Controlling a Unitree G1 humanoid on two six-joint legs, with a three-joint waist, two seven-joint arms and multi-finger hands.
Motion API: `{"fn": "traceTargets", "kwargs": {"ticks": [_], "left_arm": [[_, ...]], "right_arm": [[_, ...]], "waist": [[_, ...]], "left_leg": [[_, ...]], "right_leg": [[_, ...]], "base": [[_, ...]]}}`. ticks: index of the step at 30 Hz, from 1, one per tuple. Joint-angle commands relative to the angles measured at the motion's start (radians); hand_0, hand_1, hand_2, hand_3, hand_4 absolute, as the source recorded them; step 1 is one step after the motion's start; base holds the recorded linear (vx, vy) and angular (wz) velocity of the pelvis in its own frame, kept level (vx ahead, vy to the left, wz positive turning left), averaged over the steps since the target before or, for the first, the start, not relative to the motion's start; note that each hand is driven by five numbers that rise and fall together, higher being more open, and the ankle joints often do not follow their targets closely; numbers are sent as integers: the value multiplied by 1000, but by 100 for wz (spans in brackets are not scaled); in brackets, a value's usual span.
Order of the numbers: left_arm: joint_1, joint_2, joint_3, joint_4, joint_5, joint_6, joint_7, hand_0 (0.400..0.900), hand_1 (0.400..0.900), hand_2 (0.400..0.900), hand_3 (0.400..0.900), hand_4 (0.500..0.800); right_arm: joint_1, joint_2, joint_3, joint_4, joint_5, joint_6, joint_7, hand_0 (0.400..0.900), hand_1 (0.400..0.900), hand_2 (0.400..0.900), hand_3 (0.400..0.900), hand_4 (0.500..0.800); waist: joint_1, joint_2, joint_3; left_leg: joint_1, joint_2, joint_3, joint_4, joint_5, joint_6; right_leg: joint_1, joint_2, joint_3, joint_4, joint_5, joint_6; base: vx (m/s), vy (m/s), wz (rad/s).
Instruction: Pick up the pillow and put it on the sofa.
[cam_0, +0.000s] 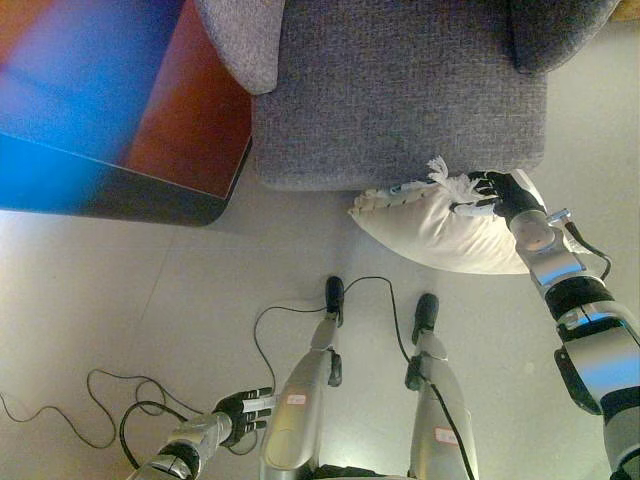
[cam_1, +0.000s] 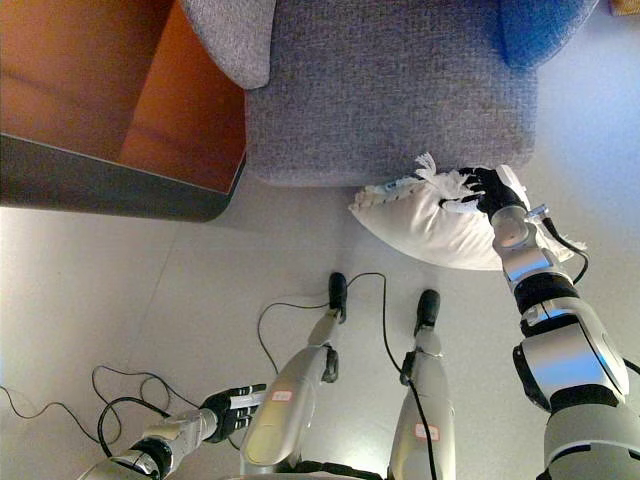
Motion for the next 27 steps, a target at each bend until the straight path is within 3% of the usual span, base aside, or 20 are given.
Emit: {"fn": "traceTargets", "kwargs": {"ticks": [1,16,27], "left_arm": [[46,19,-53,35,4,15,7,900,900,900,900,800],[57,27,-55,8,-3,18,16,900,900,900,900,800],[78,53,-41,-6,11,18,-8,900,900,900,900,800]], "right_arm": [[-153,-87,49,-71,42,-22,-13,400,400,400,400,500],[-180,-112,65,-108,30,-21,-25,400,400,400,400,500],[-156,-154,93,-218,-27,-124,25,400,400,400,400,500]], "waist": [[25,-21,30],[28,-29,30],[16,-62,30]], "left_leg": [[20,-55,-28,38,-109,-24],[19,-50,-33,34,-106,-26],[110,-40,-23,15,-117,-32]], "right_leg": [[-7,14,-62,15,-24,-16],[-11,21,-66,21,-28,-17],[86,24,-73,-14,-24,-14]], "base": [[0,0,0],[1,0,-1],[10,-1,0]]}}
